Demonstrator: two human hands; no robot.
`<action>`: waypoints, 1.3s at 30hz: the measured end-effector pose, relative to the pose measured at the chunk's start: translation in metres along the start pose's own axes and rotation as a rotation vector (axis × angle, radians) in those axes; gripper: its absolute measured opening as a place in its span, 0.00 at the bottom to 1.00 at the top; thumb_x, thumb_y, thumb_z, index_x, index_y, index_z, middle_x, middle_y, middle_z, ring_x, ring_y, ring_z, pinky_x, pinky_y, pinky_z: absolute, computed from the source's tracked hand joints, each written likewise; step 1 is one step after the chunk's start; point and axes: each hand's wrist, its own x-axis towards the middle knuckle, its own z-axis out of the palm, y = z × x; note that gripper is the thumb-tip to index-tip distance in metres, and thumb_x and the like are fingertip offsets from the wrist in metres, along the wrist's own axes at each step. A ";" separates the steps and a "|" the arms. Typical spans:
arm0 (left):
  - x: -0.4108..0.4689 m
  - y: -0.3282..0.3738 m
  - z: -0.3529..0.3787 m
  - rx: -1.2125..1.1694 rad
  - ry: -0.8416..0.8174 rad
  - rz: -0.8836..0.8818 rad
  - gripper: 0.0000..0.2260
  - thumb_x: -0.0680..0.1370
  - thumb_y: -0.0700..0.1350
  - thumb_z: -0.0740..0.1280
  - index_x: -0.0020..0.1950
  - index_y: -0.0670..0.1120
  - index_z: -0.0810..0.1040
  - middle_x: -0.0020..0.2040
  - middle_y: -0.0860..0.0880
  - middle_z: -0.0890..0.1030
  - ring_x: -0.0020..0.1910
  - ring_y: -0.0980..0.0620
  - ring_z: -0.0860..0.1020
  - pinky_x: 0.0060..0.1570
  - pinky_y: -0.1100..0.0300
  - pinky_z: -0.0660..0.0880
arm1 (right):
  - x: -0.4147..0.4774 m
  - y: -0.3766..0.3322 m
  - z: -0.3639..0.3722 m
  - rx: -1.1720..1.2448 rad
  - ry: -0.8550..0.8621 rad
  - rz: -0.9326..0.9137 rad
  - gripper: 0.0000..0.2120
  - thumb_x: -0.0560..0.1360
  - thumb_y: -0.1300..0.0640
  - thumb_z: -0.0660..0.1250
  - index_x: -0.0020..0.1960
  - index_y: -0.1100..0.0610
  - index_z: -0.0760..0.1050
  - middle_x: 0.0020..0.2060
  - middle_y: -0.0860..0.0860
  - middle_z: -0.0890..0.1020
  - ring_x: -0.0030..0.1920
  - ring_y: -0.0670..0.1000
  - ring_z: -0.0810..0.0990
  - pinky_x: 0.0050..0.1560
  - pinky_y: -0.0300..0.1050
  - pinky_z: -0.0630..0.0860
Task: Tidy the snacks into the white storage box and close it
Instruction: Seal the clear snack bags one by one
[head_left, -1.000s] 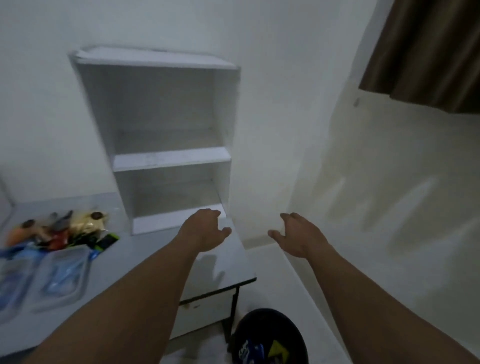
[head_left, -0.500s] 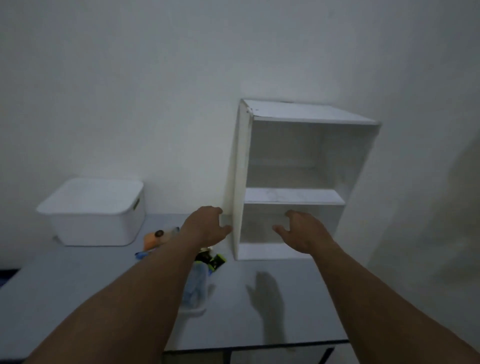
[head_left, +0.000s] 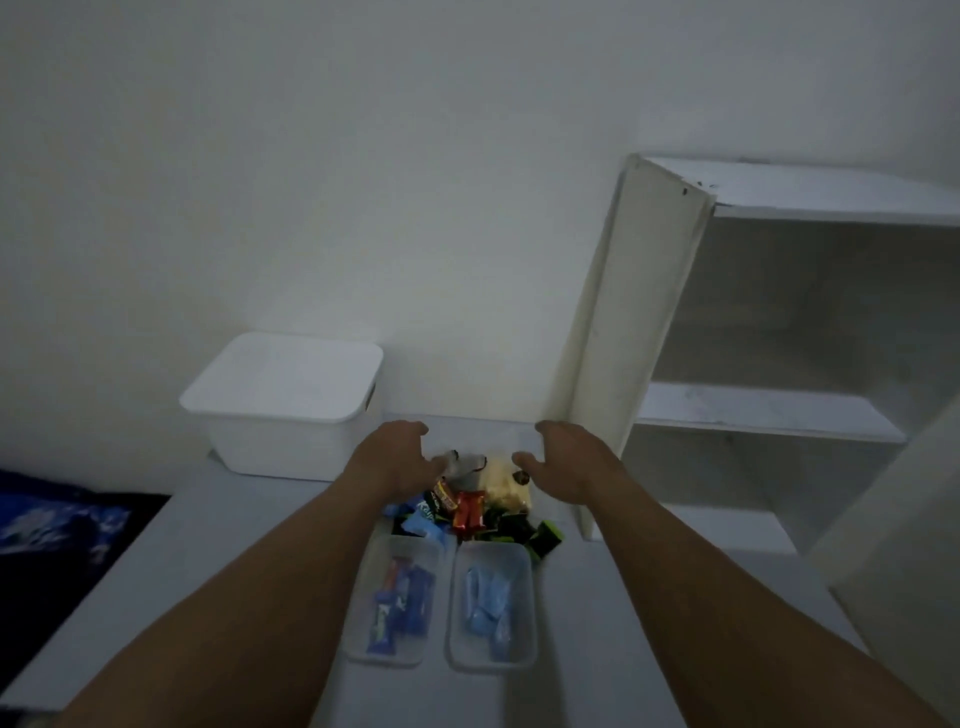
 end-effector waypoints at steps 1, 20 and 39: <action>0.011 -0.008 0.001 0.003 -0.002 -0.008 0.32 0.77 0.60 0.65 0.76 0.45 0.64 0.75 0.45 0.68 0.73 0.47 0.66 0.70 0.54 0.64 | 0.015 -0.002 0.007 0.004 -0.007 -0.008 0.32 0.79 0.38 0.58 0.73 0.60 0.64 0.69 0.57 0.72 0.67 0.58 0.72 0.65 0.52 0.71; 0.206 -0.098 0.096 -0.085 -0.146 -0.046 0.28 0.78 0.50 0.65 0.77 0.47 0.63 0.75 0.46 0.68 0.73 0.47 0.65 0.72 0.54 0.62 | 0.199 -0.021 0.141 0.025 -0.115 -0.077 0.23 0.80 0.50 0.61 0.71 0.59 0.67 0.66 0.57 0.71 0.65 0.57 0.71 0.61 0.51 0.74; 0.267 -0.130 0.161 -0.163 -0.137 0.004 0.15 0.79 0.44 0.62 0.65 0.51 0.76 0.62 0.46 0.78 0.59 0.43 0.76 0.59 0.48 0.75 | 0.228 -0.046 0.211 -0.133 -0.073 0.190 0.12 0.76 0.55 0.64 0.58 0.56 0.75 0.55 0.55 0.75 0.61 0.60 0.68 0.58 0.57 0.66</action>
